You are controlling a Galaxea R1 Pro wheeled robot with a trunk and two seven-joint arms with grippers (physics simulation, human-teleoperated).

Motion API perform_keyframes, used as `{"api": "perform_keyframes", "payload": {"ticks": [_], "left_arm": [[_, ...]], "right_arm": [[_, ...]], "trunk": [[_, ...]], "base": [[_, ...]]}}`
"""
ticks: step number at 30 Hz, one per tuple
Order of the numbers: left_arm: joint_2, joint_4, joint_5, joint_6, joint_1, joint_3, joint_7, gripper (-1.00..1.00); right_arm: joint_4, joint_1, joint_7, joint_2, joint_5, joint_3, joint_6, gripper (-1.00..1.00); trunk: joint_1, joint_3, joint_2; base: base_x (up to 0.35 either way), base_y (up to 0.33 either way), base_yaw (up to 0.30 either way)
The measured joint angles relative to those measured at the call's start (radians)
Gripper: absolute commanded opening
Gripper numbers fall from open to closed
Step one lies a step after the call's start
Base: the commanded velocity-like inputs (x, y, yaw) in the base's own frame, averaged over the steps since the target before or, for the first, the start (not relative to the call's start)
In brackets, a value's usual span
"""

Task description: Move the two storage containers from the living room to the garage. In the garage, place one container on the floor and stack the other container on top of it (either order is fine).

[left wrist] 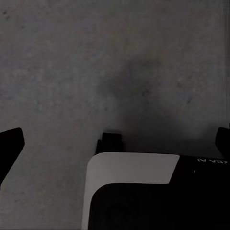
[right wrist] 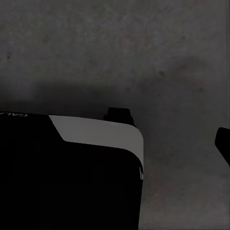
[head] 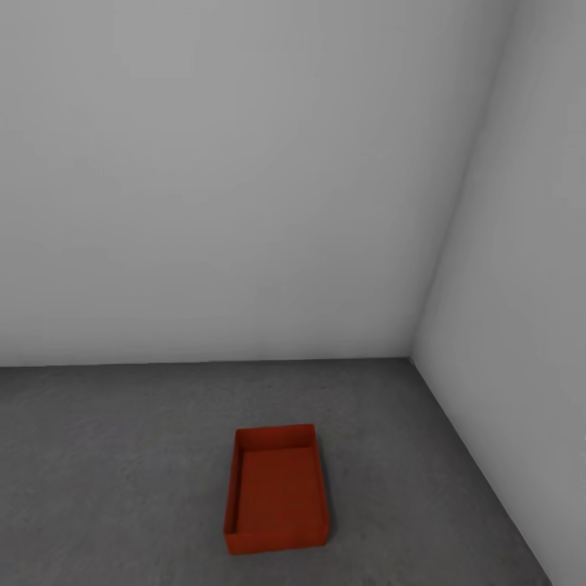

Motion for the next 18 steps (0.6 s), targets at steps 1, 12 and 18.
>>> {"api": "perform_keyframes", "payload": {"ticks": [1, 12, 18], "left_arm": [[-0.001, 0.000, 0.000, 0.000, 0.000, 0.000, 0.000, 1.00], [-0.003, 0.000, 0.000, 0.000, 0.000, 0.000, 0.000, 1.00], [-0.006, 0.000, -0.001, 0.000, 0.000, 0.000, 0.000, 1.00]], "right_arm": [[0.000, 0.000, 0.000, 0.000, 0.000, 0.000, 0.000, 1.00], [0.000, 0.000, -0.001, 0.002, 0.000, 0.001, 0.000, 1.00], [0.000, 0.000, -0.001, 0.000, -0.001, 0.000, 0.000, 1.00]], "trunk": [[0.000, 0.000, 0.000], [0.000, 0.001, 0.000], [0.000, 0.001, 0.000]], "base": [[0.000, 0.000, -0.263], [0.000, 0.000, -0.278], [0.000, 0.000, -0.280]]}}
